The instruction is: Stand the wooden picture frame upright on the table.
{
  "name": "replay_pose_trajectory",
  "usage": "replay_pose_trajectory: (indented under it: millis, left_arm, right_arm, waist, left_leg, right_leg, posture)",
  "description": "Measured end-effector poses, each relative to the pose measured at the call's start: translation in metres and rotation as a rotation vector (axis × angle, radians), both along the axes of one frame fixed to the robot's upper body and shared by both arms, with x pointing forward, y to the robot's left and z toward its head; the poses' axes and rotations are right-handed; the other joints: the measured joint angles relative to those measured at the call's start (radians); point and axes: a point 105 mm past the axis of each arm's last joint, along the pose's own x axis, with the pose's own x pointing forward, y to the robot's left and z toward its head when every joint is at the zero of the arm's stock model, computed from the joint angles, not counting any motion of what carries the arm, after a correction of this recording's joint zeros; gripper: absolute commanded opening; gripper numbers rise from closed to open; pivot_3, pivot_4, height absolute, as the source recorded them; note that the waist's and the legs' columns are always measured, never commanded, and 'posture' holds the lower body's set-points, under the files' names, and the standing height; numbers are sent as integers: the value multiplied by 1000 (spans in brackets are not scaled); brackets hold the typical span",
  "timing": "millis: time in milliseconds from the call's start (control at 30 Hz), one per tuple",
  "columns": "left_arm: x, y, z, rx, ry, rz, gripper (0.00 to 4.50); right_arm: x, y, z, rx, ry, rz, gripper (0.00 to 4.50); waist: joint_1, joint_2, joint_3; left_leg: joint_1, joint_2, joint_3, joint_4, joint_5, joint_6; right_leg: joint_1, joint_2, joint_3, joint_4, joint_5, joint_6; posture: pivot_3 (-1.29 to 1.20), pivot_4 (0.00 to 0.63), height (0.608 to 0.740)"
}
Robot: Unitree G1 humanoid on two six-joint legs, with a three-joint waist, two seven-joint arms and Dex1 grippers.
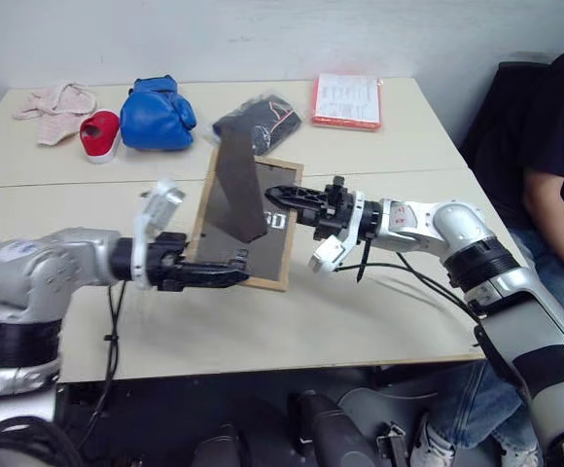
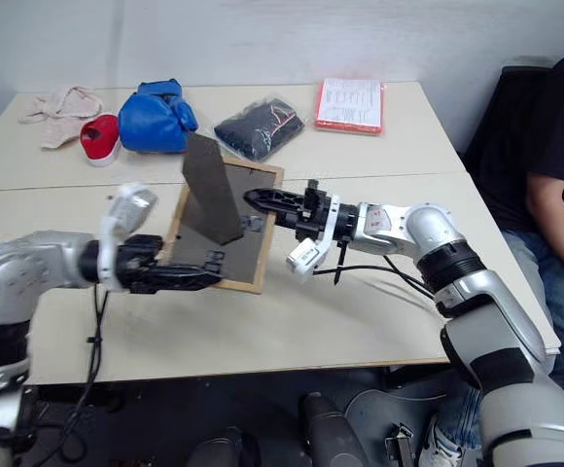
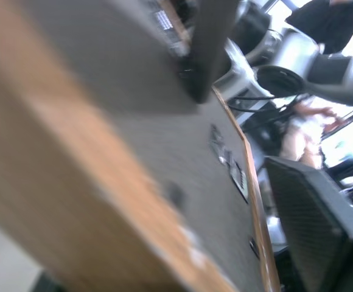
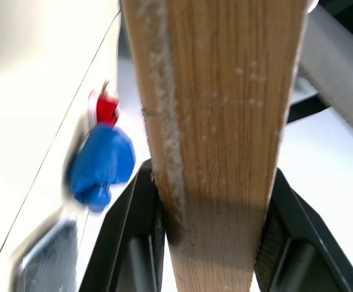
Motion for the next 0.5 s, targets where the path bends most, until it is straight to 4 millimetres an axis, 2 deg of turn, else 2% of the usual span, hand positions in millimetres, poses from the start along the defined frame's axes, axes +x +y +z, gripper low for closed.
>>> replay_pose_trajectory:
  millis: [33, 100, 233, 400, 467, 500]
  left_arm:
    - [-7, 6, 4, -5, -24, 11, 4487]
    - [-23, 9, 7, 1, -80, 18, 4500]
    - [-40, 8, -2, 62, -157, 40, 4500]
    - [-38, 6, 0, 11, -134, 61, 4500]
    - [-30, 6, 7, -75, -73, 60, 4500]
    - [-16, 16, 10, -99, -47, 140, 4500]
  right_arm:
    - [-4, 5, 2, 10, 13, 28, 1269]
    - [-10, 11, 5, 13, 47, 72, 1269]
    - [-16, 16, 3, -22, 111, 108, 1269]
    - [-15, 15, 3, -17, 112, 100, 1270]
    - [-13, 11, 4, 6, 86, 88, 1269]
    - [-12, 4, 4, 10, 66, 70, 1268]
  waist:
    - [0, 0, 0]
    - [4, 0, 0]
    - [15, -1, -1]
    - [25, -1, -1]
    - [29, -1, -1]
    - [29, -1, -1]
  left_leg:
    - [1, 0, 0, 0, 0, 0]
    - [2, 0, 0, -1, 0, 0]
    - [2, 0, -1, 0, 0, 1]
    - [2, 0, -1, 0, 0, 1]
    - [2, 0, -1, 0, 0, 1]
    - [2, 0, -1, 0, 0, 1]
  right_leg:
    - [1, 0, 0, 0, 0, 0]
    - [2, 0, 0, -1, 0, 0]
    - [3, 0, -1, -2, 0, 0]
    - [3, -1, -1, -2, 0, 0]
    - [3, 0, -1, -2, 0, 0]
    - [3, 0, -1, -2, 0, 0]
  posture:
    - [0, 150, 740]
    - [0, 150, 740]
    - [0, 150, 740]
    - [0, 150, 740]
    - [0, 150, 740]
    - [0, 150, 740]
